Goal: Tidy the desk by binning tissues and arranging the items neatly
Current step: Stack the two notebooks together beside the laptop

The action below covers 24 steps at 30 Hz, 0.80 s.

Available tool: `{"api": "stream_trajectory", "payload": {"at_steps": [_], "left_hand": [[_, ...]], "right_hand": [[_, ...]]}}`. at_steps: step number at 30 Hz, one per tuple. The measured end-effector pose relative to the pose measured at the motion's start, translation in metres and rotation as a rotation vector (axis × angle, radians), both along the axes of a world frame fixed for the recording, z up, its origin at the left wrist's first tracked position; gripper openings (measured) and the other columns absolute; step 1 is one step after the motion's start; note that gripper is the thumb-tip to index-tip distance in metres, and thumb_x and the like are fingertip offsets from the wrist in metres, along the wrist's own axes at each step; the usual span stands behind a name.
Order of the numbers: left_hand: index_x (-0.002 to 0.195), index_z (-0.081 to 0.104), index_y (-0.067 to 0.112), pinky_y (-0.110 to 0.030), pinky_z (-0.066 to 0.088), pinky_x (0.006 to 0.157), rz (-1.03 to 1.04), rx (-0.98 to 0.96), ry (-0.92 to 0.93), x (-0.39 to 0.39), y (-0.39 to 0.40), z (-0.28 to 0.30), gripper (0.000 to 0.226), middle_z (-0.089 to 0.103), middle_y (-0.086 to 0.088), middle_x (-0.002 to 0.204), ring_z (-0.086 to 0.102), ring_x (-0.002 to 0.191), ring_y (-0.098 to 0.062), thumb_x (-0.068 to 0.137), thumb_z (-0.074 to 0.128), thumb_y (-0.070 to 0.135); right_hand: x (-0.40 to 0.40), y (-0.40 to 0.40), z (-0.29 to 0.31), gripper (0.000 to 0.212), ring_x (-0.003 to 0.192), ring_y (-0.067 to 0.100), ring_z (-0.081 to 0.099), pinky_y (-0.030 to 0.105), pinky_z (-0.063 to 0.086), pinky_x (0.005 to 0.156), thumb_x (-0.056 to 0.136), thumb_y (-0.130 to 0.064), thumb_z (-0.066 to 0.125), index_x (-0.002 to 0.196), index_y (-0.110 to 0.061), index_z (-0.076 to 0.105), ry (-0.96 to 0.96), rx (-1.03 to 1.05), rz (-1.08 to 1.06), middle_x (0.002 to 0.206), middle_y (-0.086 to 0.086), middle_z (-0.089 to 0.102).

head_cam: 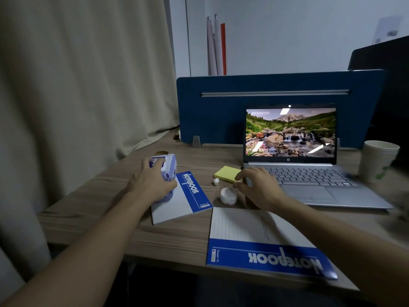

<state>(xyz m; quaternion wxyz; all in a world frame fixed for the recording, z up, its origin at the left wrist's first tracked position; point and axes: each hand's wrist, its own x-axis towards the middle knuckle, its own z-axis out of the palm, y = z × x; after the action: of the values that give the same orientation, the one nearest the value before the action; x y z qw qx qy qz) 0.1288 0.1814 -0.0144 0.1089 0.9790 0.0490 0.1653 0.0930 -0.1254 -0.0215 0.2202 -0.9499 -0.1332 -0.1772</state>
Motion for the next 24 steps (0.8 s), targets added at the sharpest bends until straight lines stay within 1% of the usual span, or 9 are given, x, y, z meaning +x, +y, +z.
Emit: {"api": "stream_trajectory", "payload": {"at_steps": [4, 7, 11, 15, 17, 19, 21, 22, 24], "left_hand": [[0.145, 0.029, 0.037, -0.035, 0.039, 0.073, 0.041, -0.003, -0.026, -0.006, 0.014, 0.01, 0.075, 0.029, -0.005, 0.143, 0.055, 0.109, -0.032, 0.08, 0.06, 0.057], [0.144, 0.029, 0.038, -0.037, 0.046, 0.077, 0.049, 0.018, -0.042, -0.012, 0.037, 0.012, 0.074, 0.033, -0.008, 0.137, 0.057, 0.103, -0.035, 0.079, 0.058, 0.056], [0.141, 0.032, 0.036, -0.042, 0.05, 0.081, 0.101, 0.051, -0.037, -0.024, 0.067, 0.008, 0.07, 0.034, -0.01, 0.128, 0.058, 0.094, -0.041, 0.079, 0.057, 0.055], [0.143, 0.03, 0.034, -0.043, 0.049, 0.082, 0.143, 0.095, -0.02, -0.03, 0.087, 0.007, 0.072, 0.033, -0.011, 0.132, 0.058, 0.097, -0.043, 0.08, 0.057, 0.056], [0.145, 0.03, 0.032, -0.044, 0.048, 0.085, 0.141, 0.113, -0.008, -0.033, 0.087, 0.006, 0.073, 0.032, -0.013, 0.135, 0.055, 0.103, -0.044, 0.082, 0.057, 0.055], [0.146, 0.03, 0.031, -0.052, 0.038, 0.099, 0.129, 0.19, -0.034, -0.035, 0.08, 0.003, 0.074, 0.032, -0.012, 0.142, 0.045, 0.118, -0.043, 0.082, 0.057, 0.057], [0.144, 0.034, 0.03, -0.059, 0.018, 0.111, 0.056, 0.27, -0.117, -0.039, 0.065, -0.001, 0.071, 0.032, -0.01, 0.149, 0.029, 0.133, -0.04, 0.082, 0.055, 0.058], [0.143, 0.037, 0.029, -0.059, 0.012, 0.114, -0.007, 0.293, -0.154, -0.04, 0.056, -0.002, 0.069, 0.032, -0.009, 0.151, 0.024, 0.137, -0.038, 0.083, 0.054, 0.058], [0.141, 0.039, 0.028, -0.054, 0.011, 0.116, -0.149, 0.304, -0.188, -0.046, 0.033, -0.005, 0.065, 0.031, -0.007, 0.153, 0.019, 0.141, -0.032, 0.085, 0.05, 0.059]], "right_hand": [[-0.004, -0.003, -0.003, 0.023, 0.123, 0.019, 0.043, 0.05, 0.037, 0.101, 0.093, -0.044, 0.054, 0.112, -0.034, 0.061, 0.017, -0.023, -0.006, 0.126, -0.007, 0.057], [-0.003, 0.0, 0.0, 0.024, 0.122, 0.022, 0.043, 0.05, 0.039, 0.1, 0.094, -0.041, 0.054, 0.115, -0.031, 0.061, 0.037, -0.002, -0.01, 0.126, -0.004, 0.058], [-0.001, 0.013, 0.001, 0.025, 0.12, 0.025, 0.044, 0.05, 0.04, 0.097, 0.094, -0.035, 0.055, 0.116, -0.026, 0.063, 0.047, 0.019, -0.006, 0.127, 0.001, 0.059], [0.0, 0.024, -0.001, 0.026, 0.122, 0.024, 0.043, 0.051, 0.037, 0.1, 0.094, -0.036, 0.056, 0.118, -0.028, 0.062, 0.04, 0.017, 0.001, 0.13, 0.001, 0.058], [-0.002, 0.027, -0.003, 0.027, 0.124, 0.024, 0.042, 0.051, 0.037, 0.101, 0.094, -0.036, 0.056, 0.12, -0.029, 0.061, 0.043, 0.02, 0.002, 0.131, 0.0, 0.057], [-0.004, 0.025, -0.003, 0.029, 0.124, 0.024, 0.043, 0.051, 0.037, 0.101, 0.094, -0.037, 0.056, 0.121, -0.029, 0.06, 0.047, 0.022, -0.004, 0.132, 0.0, 0.057], [-0.007, 0.02, -0.003, 0.029, 0.123, 0.024, 0.044, 0.052, 0.039, 0.101, 0.094, -0.037, 0.056, 0.121, -0.028, 0.06, 0.061, 0.031, -0.006, 0.132, 0.0, 0.057], [-0.009, 0.016, -0.003, 0.028, 0.122, 0.024, 0.045, 0.052, 0.04, 0.1, 0.094, -0.037, 0.055, 0.121, -0.026, 0.06, 0.068, 0.037, -0.007, 0.131, 0.001, 0.057], [-0.015, 0.007, -0.002, 0.029, 0.119, 0.024, 0.049, 0.052, 0.043, 0.098, 0.095, -0.036, 0.055, 0.12, -0.024, 0.06, 0.08, 0.049, -0.014, 0.129, 0.001, 0.059]]}}
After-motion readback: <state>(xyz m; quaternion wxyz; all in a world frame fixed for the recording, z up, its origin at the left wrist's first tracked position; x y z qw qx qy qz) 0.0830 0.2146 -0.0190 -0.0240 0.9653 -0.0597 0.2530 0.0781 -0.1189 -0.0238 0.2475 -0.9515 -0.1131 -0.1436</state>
